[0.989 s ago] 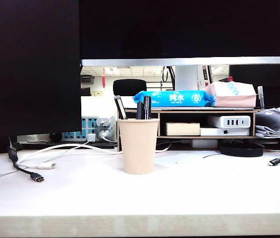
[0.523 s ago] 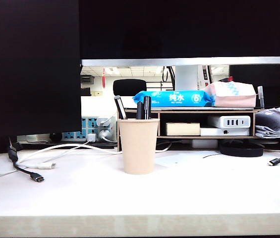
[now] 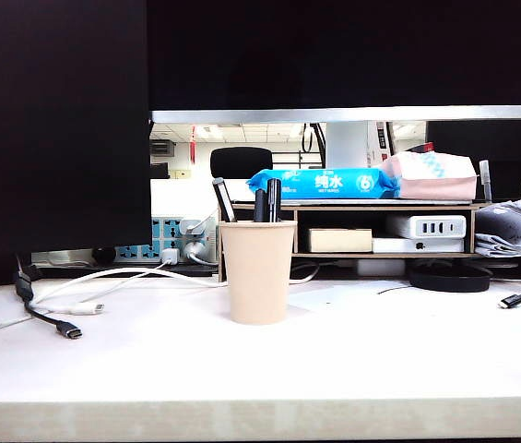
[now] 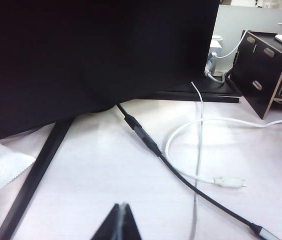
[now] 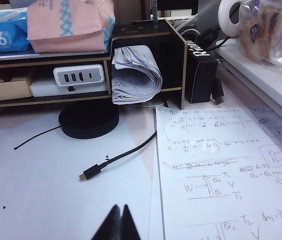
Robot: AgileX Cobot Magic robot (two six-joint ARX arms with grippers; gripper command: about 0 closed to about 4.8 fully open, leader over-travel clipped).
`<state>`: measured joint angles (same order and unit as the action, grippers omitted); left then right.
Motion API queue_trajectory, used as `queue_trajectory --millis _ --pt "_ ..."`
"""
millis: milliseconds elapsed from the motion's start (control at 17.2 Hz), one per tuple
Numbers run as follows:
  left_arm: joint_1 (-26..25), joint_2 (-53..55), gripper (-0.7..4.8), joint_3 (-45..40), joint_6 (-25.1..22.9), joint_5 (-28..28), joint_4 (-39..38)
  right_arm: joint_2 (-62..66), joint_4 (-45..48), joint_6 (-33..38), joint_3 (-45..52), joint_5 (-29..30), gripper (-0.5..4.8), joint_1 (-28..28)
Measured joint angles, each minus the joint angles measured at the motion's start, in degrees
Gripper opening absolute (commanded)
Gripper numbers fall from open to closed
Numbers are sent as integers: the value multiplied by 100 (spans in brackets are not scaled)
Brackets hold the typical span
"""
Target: Pick up the marker and insert it into the paper cup.
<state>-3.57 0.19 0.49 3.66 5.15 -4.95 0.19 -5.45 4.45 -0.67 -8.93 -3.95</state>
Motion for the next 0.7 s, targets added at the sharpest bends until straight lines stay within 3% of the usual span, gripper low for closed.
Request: queue_trajectory --millis 291,698 --pt "-2 0 -6 0 0 0 0 0 17 -2 0 0 -5 0" --pt "0 0 -6 0 -2 0 0 0 168 155 0 490 -5 0"
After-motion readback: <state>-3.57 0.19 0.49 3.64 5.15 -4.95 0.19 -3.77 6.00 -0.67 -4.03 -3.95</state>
